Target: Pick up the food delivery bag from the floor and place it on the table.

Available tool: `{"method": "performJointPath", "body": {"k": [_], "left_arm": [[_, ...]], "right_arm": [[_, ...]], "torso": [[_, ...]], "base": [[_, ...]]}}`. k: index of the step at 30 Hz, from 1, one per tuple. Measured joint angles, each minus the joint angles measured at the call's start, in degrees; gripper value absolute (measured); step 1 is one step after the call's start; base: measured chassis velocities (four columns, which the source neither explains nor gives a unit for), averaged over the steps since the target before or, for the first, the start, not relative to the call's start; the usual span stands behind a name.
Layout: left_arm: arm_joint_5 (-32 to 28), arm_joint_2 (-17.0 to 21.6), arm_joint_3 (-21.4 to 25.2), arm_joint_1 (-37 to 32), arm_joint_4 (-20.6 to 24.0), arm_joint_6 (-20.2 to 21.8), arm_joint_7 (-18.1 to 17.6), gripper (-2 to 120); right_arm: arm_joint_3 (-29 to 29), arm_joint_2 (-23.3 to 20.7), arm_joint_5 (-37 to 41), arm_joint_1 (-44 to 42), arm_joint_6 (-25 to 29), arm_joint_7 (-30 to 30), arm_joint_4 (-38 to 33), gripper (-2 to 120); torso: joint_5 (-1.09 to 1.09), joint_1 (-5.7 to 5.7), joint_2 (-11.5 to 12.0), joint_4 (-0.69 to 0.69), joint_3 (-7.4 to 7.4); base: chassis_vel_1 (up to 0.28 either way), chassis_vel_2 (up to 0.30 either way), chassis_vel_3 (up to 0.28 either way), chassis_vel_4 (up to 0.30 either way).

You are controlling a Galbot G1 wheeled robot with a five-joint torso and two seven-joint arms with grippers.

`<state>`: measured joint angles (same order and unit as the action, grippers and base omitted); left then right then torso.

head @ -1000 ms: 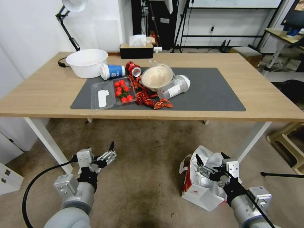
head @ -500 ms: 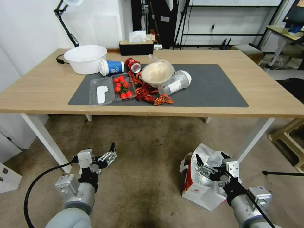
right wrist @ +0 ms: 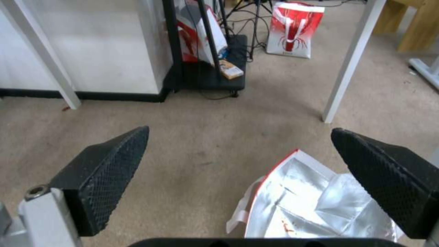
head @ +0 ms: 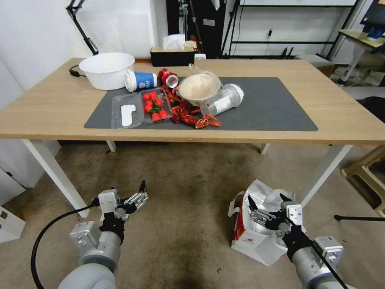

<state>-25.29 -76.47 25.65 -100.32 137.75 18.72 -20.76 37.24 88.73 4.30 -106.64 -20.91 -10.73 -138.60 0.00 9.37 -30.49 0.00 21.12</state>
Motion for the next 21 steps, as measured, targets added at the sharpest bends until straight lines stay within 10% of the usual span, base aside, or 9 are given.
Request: {"method": "performJointPath", "body": {"k": [21], "left_arm": [[0.47, 0.06, -0.07, -0.3, -0.4, -0.38, 0.06, 100]], "right_arm": [[0.15, -0.13, -0.33, 0.1, 0.3, -0.94, 0.34, 100]], "torso": [[0.0, -1.81, 4.93, 0.0, -3.12]], "base": [[0.0, 0.0, 0.0, 0.0]]}}
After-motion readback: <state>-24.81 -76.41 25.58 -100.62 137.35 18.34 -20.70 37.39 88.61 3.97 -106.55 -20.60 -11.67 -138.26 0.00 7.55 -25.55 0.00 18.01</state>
